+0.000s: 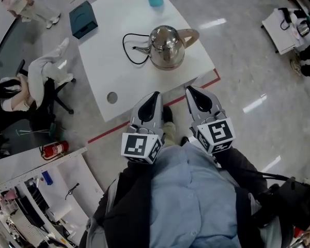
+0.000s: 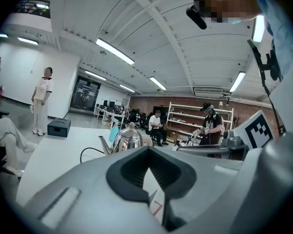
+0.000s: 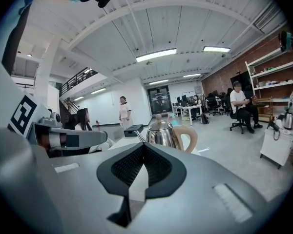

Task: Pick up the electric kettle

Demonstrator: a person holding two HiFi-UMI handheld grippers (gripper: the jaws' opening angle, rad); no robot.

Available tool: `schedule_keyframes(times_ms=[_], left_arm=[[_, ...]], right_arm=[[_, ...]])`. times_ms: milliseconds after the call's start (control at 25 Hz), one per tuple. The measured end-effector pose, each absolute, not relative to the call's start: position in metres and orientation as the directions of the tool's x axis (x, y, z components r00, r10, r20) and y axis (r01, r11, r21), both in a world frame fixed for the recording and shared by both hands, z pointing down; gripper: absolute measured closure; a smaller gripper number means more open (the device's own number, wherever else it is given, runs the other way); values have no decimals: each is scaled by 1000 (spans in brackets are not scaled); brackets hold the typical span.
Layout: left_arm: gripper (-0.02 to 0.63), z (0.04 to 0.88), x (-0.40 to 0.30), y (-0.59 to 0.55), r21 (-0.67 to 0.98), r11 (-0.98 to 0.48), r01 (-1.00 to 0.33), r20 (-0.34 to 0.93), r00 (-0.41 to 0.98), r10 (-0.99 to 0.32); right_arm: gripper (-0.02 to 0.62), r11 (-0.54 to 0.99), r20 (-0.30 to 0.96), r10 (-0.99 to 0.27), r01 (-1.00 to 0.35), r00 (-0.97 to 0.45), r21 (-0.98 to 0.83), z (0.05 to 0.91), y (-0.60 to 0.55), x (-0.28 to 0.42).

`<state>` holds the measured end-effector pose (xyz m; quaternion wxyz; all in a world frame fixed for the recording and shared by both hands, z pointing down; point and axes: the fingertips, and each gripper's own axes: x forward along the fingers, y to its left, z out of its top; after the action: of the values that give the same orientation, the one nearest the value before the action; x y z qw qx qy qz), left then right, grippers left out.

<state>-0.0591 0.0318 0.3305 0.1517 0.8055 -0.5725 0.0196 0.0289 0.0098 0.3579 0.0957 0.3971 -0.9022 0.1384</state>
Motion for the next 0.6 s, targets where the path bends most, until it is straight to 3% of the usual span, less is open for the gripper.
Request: schedule_keyframes(times_ms=[600], left_arm=[[604,305,-127,-89,209,-354,-912,114,382,-917]], right_arm=[[571,563,222,-791,-820,-570,-103,329,-108,-9]])
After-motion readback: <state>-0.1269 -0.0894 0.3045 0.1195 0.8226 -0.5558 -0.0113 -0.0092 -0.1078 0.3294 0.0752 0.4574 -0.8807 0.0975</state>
